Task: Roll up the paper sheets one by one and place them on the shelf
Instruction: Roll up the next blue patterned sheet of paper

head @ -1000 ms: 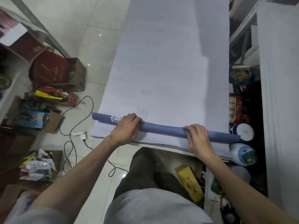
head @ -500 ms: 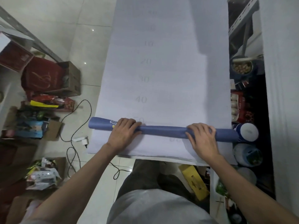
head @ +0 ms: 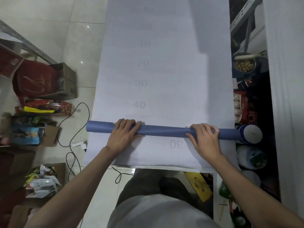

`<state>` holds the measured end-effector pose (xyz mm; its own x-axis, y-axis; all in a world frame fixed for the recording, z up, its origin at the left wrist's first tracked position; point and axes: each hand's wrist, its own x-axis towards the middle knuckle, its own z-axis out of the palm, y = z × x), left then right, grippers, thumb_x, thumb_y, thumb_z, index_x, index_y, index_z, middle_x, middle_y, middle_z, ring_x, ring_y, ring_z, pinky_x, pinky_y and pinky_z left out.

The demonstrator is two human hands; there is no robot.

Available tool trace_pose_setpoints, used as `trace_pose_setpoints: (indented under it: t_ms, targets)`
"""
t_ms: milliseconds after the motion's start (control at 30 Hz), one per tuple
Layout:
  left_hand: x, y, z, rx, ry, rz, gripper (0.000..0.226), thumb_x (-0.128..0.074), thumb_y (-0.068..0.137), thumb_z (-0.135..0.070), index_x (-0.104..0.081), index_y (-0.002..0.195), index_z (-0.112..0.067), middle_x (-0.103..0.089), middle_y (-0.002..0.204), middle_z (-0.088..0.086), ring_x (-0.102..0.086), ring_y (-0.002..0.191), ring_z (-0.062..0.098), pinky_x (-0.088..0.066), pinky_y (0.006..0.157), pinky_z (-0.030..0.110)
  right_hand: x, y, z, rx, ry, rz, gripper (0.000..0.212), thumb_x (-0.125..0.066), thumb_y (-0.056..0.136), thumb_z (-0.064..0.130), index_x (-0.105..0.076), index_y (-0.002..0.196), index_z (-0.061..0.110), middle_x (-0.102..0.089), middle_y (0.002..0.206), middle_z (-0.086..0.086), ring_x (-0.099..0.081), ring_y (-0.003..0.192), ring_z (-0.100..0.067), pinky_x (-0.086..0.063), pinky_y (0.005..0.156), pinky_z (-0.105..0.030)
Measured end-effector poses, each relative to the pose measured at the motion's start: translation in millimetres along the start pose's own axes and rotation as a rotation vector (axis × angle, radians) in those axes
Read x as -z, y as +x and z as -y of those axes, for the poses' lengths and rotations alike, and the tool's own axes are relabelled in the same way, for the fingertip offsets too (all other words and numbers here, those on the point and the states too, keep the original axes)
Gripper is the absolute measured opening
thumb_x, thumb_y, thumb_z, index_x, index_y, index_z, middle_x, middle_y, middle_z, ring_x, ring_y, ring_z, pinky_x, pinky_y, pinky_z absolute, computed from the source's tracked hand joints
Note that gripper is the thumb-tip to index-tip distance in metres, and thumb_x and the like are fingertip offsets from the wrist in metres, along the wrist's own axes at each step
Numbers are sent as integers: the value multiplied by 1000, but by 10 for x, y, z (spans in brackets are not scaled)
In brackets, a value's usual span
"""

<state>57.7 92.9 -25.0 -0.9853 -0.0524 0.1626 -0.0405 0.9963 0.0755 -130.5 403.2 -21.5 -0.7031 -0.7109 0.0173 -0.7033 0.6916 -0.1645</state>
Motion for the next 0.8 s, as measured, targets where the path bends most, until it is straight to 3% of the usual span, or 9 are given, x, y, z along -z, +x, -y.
trace_pose_setpoints:
  t_ms: [133, 200, 300, 367, 467, 567, 633, 733, 800]
  targets:
    - [31, 195, -13, 41, -12, 35, 23, -47, 103, -25, -65, 110, -12, -65, 89, 6, -60, 74, 31, -47, 92, 44, 7, 65, -5, 3, -55, -83, 39, -45, 100, 41, -68, 119, 16, -61, 128, -10, -56, 115, -30, -32, 92, -46]
    - [22, 255, -33, 39, 32, 26, 21, -46, 97, -8, -64, 108, -10, -65, 95, 10, -59, 72, 32, -48, 92, 45, 13, 64, -9, 23, -75, -27, 48, -55, 96, 49, -62, 130, 15, -55, 137, -14, -51, 122, -34, -30, 93, -47]
    - [-25, 225, -8, 71, 47, 31, 47, -57, 84, 9, -61, 129, -7, -59, 125, 23, -61, 102, 39, -44, 101, 51, 18, 96, -21, 17, -88, 51, 68, -71, 85, 52, -57, 138, 13, -54, 128, -20, -49, 116, -38, -33, 92, -50]
    - [-30, 208, 7, 78, 34, 30, 42, -58, 97, -8, -57, 138, -10, -55, 131, 27, -54, 118, 44, -41, 105, 54, 30, 146, -24, -1, -92, 54, 65, -73, 85, 46, -57, 138, 12, -58, 119, -19, -52, 110, -38, -36, 91, -50]
    - [-39, 249, 36, 68, 56, 67, 58, -55, 101, -48, -52, 144, -10, -57, 122, 24, -54, 105, 40, -43, 98, 51, 41, 241, -24, -72, -50, 17, 57, -69, 88, 46, -61, 133, 12, -65, 116, -14, -58, 108, -36, -35, 91, -49]
    - [-41, 332, 95, 47, 78, 99, 53, -50, 102, -42, -52, 142, -8, -59, 115, 18, -56, 94, 36, -43, 89, 46, 26, 303, -14, -74, -27, -67, 45, -52, 96, 48, -65, 120, 12, -68, 115, -9, -60, 109, -31, -35, 91, -48]
    - [-34, 400, 141, 64, 53, 92, 48, -47, 101, -39, -58, 134, -6, -63, 110, 12, -59, 91, 34, -43, 87, 44, 4, 311, -34, -41, -47, -96, 47, -45, 97, 47, -65, 121, 11, -66, 123, -9, -60, 114, -30, -35, 93, -48]
    - [-4, 501, 187, 102, 0, 63, 31, -58, 100, -33, -64, 117, -8, -67, 99, 7, -60, 83, 32, -46, 84, 42, -24, 333, -73, -23, -77, -39, 65, -60, 90, 56, -56, 138, 14, -54, 140, -13, -49, 126, -32, -29, 96, -48]
    - [20, 569, 214, 113, 6, 76, 23, -57, 101, -30, -63, 110, -10, -64, 88, 7, -57, 74, 32, -46, 78, 42, -35, 401, -95, -37, -63, -10, 68, -70, 85, 51, -55, 140, 15, -54, 134, -17, -45, 123, -34, -31, 94, -49]
